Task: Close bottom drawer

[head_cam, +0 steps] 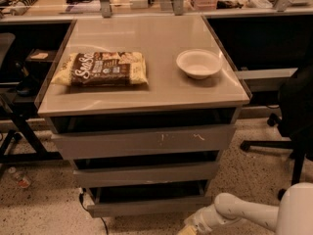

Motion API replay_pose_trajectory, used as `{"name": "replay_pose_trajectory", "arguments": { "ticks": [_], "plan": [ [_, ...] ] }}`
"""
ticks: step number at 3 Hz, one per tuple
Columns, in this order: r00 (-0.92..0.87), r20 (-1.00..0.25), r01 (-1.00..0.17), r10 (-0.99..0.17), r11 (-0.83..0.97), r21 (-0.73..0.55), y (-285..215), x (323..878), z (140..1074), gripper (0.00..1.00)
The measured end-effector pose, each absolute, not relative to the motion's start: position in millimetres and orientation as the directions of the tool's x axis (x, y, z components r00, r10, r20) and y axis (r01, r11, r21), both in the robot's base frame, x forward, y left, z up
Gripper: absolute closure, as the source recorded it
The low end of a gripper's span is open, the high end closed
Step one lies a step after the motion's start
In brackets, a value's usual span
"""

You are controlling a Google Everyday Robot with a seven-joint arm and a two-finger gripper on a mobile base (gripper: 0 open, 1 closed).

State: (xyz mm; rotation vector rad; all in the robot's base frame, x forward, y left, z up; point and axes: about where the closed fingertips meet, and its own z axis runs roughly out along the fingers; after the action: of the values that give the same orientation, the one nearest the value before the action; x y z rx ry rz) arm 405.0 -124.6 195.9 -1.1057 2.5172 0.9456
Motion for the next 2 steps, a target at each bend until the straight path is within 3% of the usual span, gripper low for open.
{"name": "replay_pose_trajectory", "arguments": {
  "ticks": [2],
  "plan": [
    [-0.685,-0.448,-0.728,-0.575,0.503,0.467,-122.8,406.1,195.5,0.89]
  ]
}}
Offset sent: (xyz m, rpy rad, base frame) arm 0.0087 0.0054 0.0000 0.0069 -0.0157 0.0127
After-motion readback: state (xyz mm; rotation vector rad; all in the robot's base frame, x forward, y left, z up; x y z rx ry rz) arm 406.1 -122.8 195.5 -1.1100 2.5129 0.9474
